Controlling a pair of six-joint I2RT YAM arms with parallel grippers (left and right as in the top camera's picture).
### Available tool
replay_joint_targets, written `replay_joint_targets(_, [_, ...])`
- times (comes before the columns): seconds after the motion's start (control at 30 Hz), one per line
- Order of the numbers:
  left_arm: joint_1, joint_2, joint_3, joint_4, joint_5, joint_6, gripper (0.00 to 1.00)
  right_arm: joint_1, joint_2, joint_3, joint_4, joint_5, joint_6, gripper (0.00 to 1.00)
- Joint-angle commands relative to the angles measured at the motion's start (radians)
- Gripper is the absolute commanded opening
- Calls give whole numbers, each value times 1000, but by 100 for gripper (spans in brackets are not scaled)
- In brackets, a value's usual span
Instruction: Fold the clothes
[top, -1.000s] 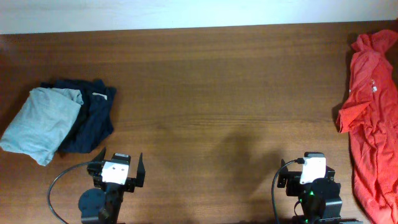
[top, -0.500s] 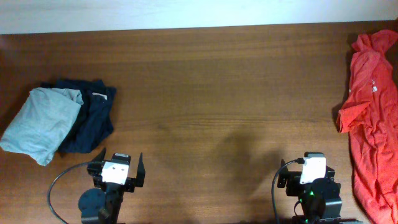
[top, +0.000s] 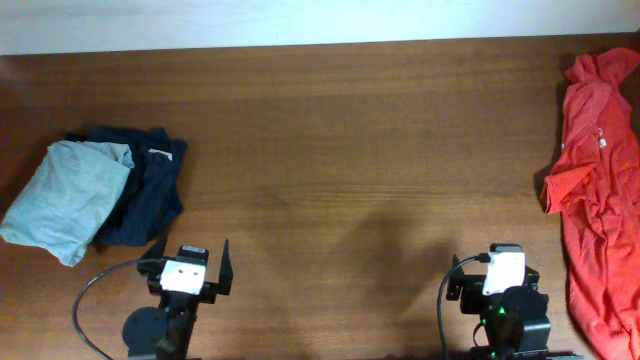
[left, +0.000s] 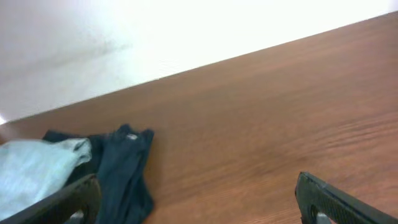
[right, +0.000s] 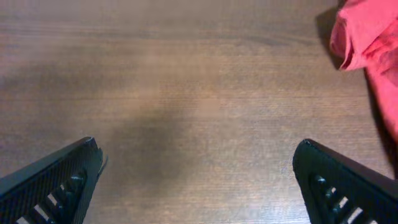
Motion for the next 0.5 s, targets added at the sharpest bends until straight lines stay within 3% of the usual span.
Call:
replay_joint_targets(0.0, [4,-10,-7,18,216,-7,99,6,-10,2,92,-37,11,99])
replay_joint_targets(0.1, [4,-10,-6,119,423,-8,99,6,-10,2,243,-269,140,99])
replay_joint_targets(0.27, [5,-9,-4,141,408,-56,99,6,-8,2,373,-425,231,99])
replay_joint_targets(0.47, [5,23,118,172,434,-179,99,5,2,50,458,-476,235,98])
